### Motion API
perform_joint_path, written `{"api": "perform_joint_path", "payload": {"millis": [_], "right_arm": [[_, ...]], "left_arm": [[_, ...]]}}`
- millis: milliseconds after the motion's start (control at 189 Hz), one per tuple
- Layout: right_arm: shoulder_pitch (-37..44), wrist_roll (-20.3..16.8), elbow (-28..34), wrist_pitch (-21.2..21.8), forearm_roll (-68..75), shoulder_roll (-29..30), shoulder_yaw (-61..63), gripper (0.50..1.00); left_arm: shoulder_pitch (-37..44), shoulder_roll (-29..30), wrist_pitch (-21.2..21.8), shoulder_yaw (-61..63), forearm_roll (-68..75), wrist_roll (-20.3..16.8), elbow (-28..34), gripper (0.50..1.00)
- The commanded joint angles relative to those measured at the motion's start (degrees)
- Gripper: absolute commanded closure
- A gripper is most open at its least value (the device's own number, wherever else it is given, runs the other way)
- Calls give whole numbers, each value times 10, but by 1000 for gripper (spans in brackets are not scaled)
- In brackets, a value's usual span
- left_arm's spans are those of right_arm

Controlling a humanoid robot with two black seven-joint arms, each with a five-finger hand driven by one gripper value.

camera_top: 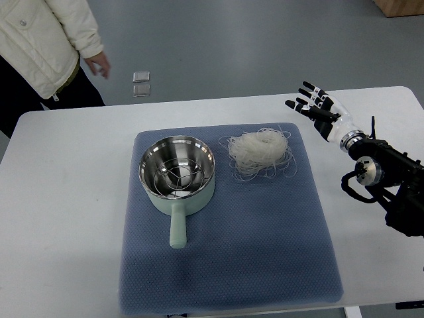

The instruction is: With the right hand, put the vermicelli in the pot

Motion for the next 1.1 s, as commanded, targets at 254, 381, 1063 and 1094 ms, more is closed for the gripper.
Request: {"api": "perform_joint_path", "payload": {"millis": [254,381,1063,1094], "right_arm": [[-3,0,0,0,0,0,0,570],[-3,0,1,0,0,0,1,572],[-3,0,0,3,-6,-2,-4,570],[-2,0,0,3,-6,-2,-4,570]], "left_arm": [[0,0,0,-4,-1,0,0,500],[0,0,0,-4,-1,0,0,500],[0,0,0,-4,-1,0,1,500],[0,0,0,-4,-1,0,1,500]]}}
